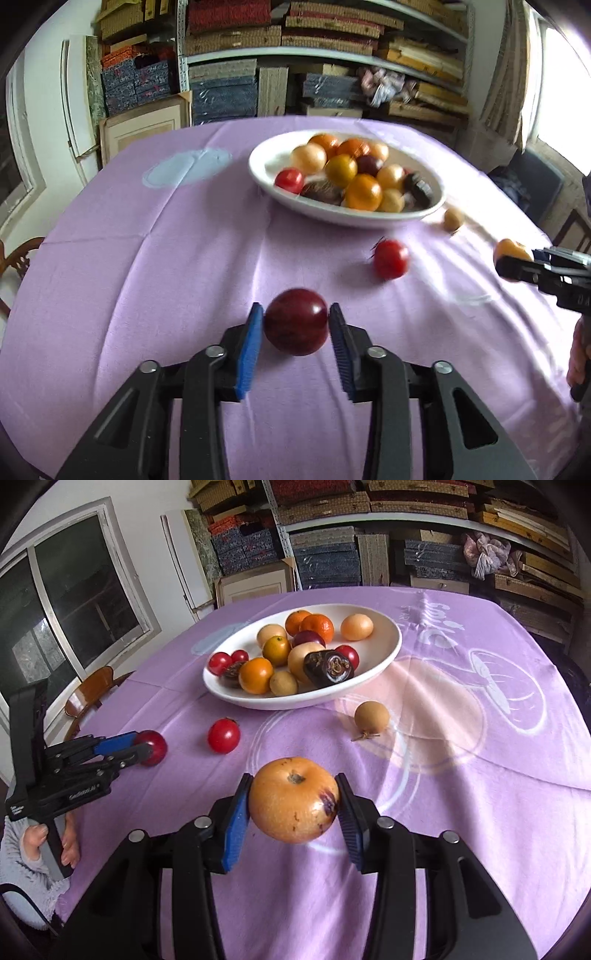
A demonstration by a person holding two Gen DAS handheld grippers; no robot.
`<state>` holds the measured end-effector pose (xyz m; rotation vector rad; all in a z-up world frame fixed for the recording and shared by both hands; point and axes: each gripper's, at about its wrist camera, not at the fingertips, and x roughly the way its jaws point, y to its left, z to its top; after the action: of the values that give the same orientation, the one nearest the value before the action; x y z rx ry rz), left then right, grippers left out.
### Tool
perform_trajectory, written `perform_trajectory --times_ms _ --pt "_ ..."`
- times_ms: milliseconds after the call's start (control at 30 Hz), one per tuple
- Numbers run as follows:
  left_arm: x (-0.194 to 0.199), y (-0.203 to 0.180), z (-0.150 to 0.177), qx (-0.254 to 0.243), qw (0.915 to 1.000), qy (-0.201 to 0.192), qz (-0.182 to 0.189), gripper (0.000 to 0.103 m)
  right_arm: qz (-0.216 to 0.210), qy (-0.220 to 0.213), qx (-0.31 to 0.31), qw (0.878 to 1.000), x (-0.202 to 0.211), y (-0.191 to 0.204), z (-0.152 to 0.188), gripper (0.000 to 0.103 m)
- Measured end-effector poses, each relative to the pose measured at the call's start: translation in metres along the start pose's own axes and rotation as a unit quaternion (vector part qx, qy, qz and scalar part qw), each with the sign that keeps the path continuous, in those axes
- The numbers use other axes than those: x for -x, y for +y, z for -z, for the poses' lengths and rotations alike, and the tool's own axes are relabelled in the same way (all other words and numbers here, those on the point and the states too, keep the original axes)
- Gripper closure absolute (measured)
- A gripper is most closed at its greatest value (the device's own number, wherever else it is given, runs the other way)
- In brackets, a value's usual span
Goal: Organize fruits
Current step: 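Lift the plum with the left gripper while the right grasps the bruised yellow apple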
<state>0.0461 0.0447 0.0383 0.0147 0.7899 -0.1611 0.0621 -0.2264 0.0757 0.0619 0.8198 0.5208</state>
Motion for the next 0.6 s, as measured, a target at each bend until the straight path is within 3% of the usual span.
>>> perform_trajectory --times_ms 200,333,433,467,600 --pt "0.086 -0.009 -0.047 -0.02 0.9981 -0.057 -0.005 0.073 -0.007 -0.088 0.019 0.996 0.116 0.02 -0.037 0.06" --pt "0.121 -0.022 -0.072 -0.035 0.9961 -0.081 -0.003 0.073 -0.006 -0.121 0.042 0.992 0.161 0.037 -0.071 0.06" --pt "0.113 -0.035 -0.058 -0.05 0.9962 -0.071 -0.008 0.07 -0.008 -0.125 0.055 0.991 0.166 0.048 -0.076 0.06" --pt "0.103 -0.038 -0.046 -0.055 0.9962 -0.065 -0.02 0.062 -0.013 -0.123 0.055 0.991 0.163 0.05 -0.073 0.06" --pt "0.042 -0.034 -0.005 -0.05 0.9982 -0.001 -0.034 0.062 -0.024 -0.1 0.047 0.994 0.137 0.047 -0.056 0.06"
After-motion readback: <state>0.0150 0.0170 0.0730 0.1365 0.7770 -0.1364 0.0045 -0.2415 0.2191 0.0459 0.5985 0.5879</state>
